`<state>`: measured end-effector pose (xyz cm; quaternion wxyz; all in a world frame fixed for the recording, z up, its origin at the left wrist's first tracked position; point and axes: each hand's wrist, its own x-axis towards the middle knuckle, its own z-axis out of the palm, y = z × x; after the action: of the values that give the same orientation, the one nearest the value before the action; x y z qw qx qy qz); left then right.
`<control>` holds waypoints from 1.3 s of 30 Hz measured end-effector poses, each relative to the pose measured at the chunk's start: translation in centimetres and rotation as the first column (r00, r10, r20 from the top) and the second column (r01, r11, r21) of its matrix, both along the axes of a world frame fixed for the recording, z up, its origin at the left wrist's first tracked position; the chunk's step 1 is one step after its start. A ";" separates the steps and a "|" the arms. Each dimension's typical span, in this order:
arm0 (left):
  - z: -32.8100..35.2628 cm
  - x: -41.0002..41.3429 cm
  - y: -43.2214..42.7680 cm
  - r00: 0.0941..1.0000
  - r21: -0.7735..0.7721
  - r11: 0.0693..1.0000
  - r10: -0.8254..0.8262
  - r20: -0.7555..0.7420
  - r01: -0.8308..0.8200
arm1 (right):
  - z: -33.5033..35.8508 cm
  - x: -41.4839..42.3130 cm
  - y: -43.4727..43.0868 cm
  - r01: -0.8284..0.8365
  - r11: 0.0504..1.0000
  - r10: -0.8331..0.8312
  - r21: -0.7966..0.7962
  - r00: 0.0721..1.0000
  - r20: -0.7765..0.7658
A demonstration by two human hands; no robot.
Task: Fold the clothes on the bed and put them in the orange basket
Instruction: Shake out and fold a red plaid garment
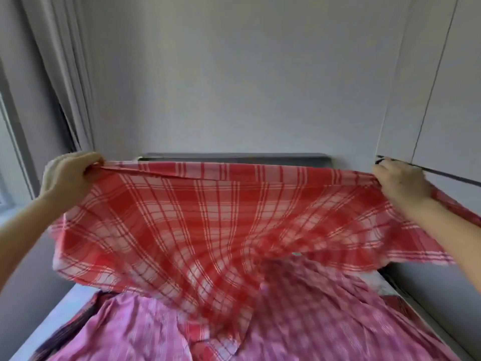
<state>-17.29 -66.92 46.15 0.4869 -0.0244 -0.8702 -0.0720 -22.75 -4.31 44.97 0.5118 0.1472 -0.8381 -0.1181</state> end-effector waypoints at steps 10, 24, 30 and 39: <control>-16.8 15.6 0.8 0.439 -0.300 0.946 0.219 0.871 0.124 | -19.8 17.1 -1.2 0.071 0.961 -0.268 0.267 0.480 0.836; -30.9 32.3 5.2 0.051 -0.195 0.956 0.188 0.981 0.220 | -33.3 37.0 1.8 0.105 0.806 -0.591 0.582 0.183 0.786; -33.1 38.7 9.3 -0.287 -0.153 0.965 0.211 0.934 0.211 | -34.7 43.4 5.7 0.130 0.734 -0.657 0.667 -0.114 0.745; -33.0 42.4 18.2 -0.064 -0.067 0.966 0.085 0.994 0.250 | -35.9 46.8 2.2 -0.040 0.831 -0.532 0.554 -0.344 0.774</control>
<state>25.10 -48.76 13.13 -0.3113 -0.0735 -0.9475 0.0043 24.06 -2.12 9.12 -0.4357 0.0761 -0.8704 -0.2164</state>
